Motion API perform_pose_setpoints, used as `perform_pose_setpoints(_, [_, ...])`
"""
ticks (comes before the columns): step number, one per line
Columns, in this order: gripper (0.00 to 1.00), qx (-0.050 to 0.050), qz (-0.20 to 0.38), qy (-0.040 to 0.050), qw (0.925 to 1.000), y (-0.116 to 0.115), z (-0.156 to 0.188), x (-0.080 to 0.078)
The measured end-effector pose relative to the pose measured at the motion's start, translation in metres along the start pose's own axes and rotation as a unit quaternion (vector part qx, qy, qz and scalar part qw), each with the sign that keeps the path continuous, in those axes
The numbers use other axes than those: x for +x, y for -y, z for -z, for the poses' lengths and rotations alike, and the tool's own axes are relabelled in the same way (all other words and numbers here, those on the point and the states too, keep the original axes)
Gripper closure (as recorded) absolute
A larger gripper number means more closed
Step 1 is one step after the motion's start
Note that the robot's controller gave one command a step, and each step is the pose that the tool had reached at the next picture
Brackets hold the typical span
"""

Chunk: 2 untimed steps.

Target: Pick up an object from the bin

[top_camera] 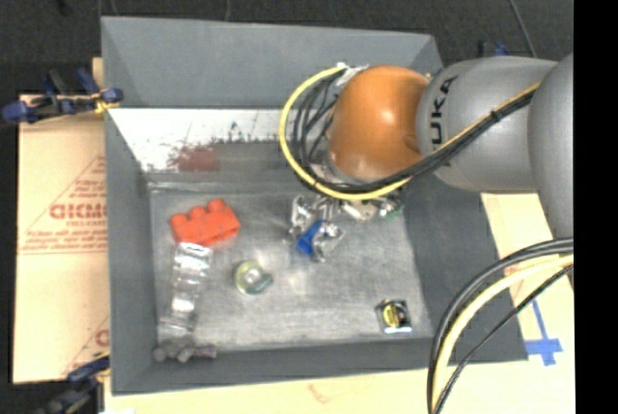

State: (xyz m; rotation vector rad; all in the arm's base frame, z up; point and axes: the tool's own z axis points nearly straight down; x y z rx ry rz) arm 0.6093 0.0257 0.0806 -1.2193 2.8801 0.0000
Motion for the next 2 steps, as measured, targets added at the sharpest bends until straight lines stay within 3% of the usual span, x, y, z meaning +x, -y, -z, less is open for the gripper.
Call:
perform_pose_setpoints(1, [1.0,0.0,-0.003,-0.0009,1.0,0.002,0.006,-0.001])
perform_pose_setpoints(2, [1.0,0.002,-0.005,-0.0015,1.0,0.005,0.097,-0.004])
